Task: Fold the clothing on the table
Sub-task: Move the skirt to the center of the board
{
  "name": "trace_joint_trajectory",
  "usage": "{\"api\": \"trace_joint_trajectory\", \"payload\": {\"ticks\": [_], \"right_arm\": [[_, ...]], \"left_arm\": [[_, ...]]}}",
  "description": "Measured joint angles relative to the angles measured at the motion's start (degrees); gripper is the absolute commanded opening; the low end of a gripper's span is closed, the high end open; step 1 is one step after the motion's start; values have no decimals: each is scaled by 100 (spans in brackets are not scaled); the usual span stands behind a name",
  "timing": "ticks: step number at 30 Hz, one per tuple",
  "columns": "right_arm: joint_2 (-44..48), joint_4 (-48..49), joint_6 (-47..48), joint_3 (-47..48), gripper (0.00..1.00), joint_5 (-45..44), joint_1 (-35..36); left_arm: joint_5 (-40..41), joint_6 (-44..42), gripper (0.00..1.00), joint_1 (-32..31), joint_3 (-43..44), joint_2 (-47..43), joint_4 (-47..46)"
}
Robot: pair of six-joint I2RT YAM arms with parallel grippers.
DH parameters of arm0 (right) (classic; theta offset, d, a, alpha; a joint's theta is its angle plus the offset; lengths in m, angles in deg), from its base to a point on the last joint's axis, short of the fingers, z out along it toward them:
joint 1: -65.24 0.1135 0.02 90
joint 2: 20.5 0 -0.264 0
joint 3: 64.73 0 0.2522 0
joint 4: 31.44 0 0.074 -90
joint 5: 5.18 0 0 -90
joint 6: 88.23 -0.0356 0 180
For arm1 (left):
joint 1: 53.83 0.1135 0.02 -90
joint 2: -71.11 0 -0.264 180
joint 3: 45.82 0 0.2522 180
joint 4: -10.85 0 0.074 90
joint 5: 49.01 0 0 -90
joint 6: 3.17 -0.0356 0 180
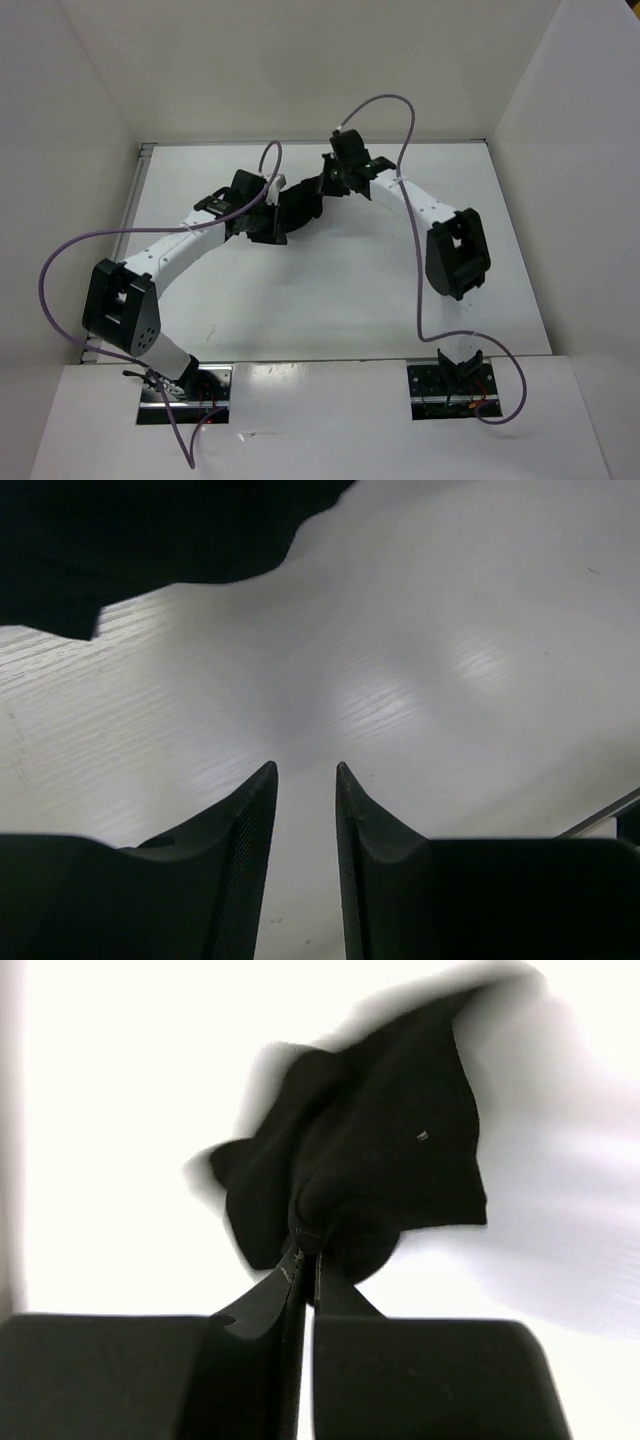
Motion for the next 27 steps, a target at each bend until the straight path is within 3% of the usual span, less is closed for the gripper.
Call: {"api": "trace_joint_trajectory", "payload": {"ticks": [5, 8, 9, 10, 12, 15, 19, 23, 27], "right_arm": [[2061, -39, 758, -175, 0, 804, 247], [3456, -87, 905, -745, 0, 955, 0], [3884, -120, 883, -1115, 22, 933, -170], [4225, -275, 824, -1447, 36, 866, -385], [4669, -651, 732, -2153, 44, 730, -892], [4553, -1580, 507, -3069, 57, 166, -1473], [4345, -2702, 236, -3239, 60, -693, -1541], [4378, -2745, 85, -2671, 60, -1338, -1545], [3836, -2286, -2, -2857, 56, -1626, -1545]], "left_arm": [[46, 81, 36, 485, 0, -11, -68], [11, 170, 35, 796, -66, -87, -199], [-7, 192, 35, 885, -116, -127, -251], [-15, 236, 35, 975, -155, -164, -271], [-48, 291, 35, 1084, -229, -208, -315], [-149, 308, 35, 1147, -332, -214, -345], [-313, 313, 35, 1154, -457, -212, -415], [-586, 334, 35, 1154, -474, -170, -564], [-879, 389, 36, 1141, -459, -74, -706]]}}
